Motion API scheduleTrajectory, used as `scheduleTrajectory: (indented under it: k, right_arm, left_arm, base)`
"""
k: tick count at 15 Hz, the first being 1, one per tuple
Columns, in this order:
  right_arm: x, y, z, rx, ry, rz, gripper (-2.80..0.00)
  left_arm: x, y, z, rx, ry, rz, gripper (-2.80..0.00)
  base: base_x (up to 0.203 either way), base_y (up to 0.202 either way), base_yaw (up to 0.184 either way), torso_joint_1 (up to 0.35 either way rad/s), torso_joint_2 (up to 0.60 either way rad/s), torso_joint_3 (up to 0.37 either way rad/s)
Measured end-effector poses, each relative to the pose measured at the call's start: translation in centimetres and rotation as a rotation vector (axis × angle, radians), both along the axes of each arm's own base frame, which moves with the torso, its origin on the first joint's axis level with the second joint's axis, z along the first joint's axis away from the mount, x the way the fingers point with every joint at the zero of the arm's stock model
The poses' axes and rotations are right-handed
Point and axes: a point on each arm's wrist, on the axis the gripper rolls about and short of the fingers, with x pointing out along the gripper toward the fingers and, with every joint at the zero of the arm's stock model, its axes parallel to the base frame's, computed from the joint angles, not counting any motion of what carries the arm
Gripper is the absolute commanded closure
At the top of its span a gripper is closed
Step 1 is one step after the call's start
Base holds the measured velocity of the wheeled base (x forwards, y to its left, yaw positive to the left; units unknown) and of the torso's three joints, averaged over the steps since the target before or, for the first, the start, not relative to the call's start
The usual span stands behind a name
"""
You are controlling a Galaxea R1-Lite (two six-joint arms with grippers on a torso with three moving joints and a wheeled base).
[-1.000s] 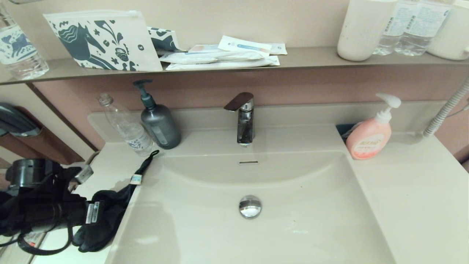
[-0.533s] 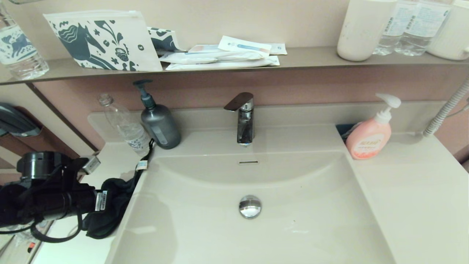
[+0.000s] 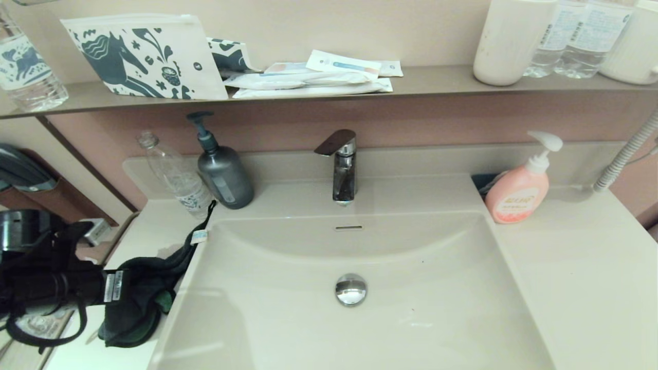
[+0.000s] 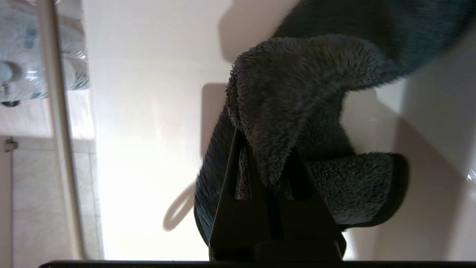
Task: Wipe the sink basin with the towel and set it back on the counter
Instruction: Wipe the sink
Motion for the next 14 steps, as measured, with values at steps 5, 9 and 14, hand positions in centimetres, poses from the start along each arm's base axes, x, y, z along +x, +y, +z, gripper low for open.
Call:
scheduleTrajectory:
  k: [5,9,14]
  right_arm:
    - [0.0,0.0,0.0,0.0,0.0,0.0,0.0]
    - [0.0,0.0,0.0,0.0,0.0,0.0,0.0]
    - [0.0,0.0,0.0,0.0,0.0,0.0,0.0]
  left_arm:
    - [-2.8,0.1,1.6,0.044,0.034,0.015,0.0]
    - [-2.5,-0.3,1.7,0.046,0.029,-0.006,0.0]
    - [-0.3,-1.3,1.8,0.066,0.027,-0.071,0.0]
  base:
    - [0.0,0.0,0.0,0.0,0.0,0.0]
    - [0.0,0.0,0.0,0.0,0.0,0.0]
    - [0.0,0.0,0.0,0.0,0.0,0.0]
